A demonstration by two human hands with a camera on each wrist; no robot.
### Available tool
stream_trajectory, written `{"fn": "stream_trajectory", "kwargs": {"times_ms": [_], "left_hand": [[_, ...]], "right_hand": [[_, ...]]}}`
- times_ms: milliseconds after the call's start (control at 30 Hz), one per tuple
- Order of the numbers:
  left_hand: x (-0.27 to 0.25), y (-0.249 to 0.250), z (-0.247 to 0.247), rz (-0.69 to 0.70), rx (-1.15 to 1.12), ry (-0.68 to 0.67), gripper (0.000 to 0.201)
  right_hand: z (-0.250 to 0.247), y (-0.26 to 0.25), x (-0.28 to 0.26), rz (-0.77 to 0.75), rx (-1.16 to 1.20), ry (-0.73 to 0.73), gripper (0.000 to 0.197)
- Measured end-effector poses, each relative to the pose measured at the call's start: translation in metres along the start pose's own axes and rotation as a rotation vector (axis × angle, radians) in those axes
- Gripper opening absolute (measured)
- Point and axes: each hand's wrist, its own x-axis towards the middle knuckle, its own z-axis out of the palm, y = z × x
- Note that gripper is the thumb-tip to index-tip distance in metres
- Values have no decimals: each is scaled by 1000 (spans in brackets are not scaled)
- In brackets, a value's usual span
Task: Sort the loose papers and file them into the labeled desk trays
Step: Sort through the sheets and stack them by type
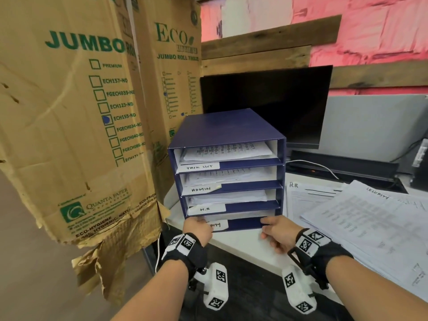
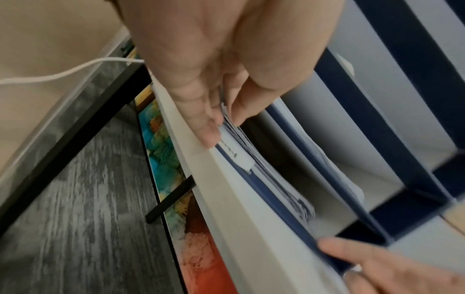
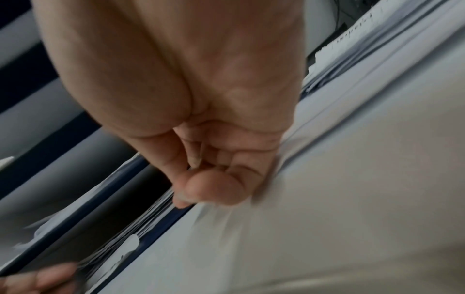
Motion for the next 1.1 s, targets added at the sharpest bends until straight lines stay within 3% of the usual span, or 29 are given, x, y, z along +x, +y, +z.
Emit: {"fn": "stream_trajectory", "kwargs": {"times_ms": [133, 333, 500, 633, 733, 833, 1033, 1100], "left_hand": [[-18, -1, 11, 92, 312, -21, 22], [-62, 24, 54, 190, 552, -287, 24], [-77, 29, 102, 285, 698, -350, 28], [-80, 31, 140, 343, 775, -406, 31], [-82, 33, 169, 333, 783, -422, 29], [-83, 37, 200, 354, 863, -444, 29], [-72, 45, 247, 289, 1005, -428, 63], [-68, 43, 255, 275, 928, -426, 56]], "right_hand": [[-23, 7, -31, -5, -64, -31, 27], [-78, 23, -77, -12, -139, 34, 18], [-125, 55, -90, 55, -314, 200, 29], [-165, 82, -92, 120, -581, 372, 46], [-188, 95, -102, 255, -673, 358, 47], [-204, 107, -106, 289, -634, 288, 51], [-229, 124, -100, 185, -493, 261, 42], [-235, 126, -102, 163, -415, 238, 39]]}}
